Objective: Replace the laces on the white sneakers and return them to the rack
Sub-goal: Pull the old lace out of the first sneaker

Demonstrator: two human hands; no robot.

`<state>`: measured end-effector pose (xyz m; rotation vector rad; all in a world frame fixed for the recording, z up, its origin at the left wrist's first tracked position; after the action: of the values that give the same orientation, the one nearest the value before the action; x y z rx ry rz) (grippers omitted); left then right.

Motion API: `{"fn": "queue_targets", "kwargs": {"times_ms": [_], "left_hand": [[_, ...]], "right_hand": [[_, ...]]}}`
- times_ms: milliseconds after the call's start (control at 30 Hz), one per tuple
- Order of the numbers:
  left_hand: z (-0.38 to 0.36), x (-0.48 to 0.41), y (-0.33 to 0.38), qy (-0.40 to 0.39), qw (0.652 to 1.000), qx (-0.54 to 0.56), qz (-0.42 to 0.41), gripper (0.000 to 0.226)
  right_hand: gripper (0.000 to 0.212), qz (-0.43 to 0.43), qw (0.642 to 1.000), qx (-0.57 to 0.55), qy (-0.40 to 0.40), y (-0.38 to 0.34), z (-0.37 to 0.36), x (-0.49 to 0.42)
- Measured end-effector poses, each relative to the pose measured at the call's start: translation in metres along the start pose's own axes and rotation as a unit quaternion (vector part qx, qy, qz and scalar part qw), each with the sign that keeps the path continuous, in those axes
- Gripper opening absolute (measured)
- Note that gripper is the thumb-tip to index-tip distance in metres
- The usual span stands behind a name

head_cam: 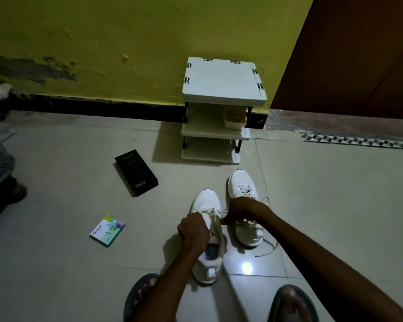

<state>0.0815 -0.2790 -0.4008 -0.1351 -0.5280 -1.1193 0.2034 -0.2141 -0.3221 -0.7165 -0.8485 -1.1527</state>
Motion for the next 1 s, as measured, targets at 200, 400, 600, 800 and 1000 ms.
{"fn": "queue_targets", "kwargs": {"times_ms": [200, 400, 600, 800, 1000], "left_hand": [[-0.002, 0.003, 0.006, 0.033, 0.999, 0.001, 0.002, 0.028], [-0.023, 0.017, 0.022, 0.041, 0.997, 0.058, -0.035, 0.035], [-0.019, 0.014, 0.026, 0.028, 0.998, 0.044, -0.033, 0.031], [-0.009, 0.008, 0.006, 0.055, 0.985, 0.163, -0.022, 0.026], [-0.018, 0.000, 0.002, 0.096, 0.923, 0.367, -0.062, 0.033]], "right_hand": [[0.041, 0.122, 0.933, -0.333, 0.055, 0.005, 0.027, 0.005], [0.043, 0.172, 0.850, -0.488, 0.099, -0.010, 0.047, 0.012], [0.046, 0.192, 0.821, -0.522, 0.133, -0.005, 0.041, 0.010], [0.045, 0.117, 0.883, -0.418, 0.178, 0.018, 0.035, 0.004], [0.044, 0.123, 0.861, -0.446, 0.211, 0.036, 0.034, 0.004]]}}
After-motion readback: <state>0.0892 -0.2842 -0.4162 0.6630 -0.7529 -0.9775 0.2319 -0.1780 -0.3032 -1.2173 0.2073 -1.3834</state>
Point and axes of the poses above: each hand's wrist, its own x-axis away from the middle knuckle, its own z-axis out of the back of the hand, y = z × x, the point moved 4 cm from there along -x, towards the middle knuckle, and after that the axes turned 10 degrees about -y, right-handed, at the moved point
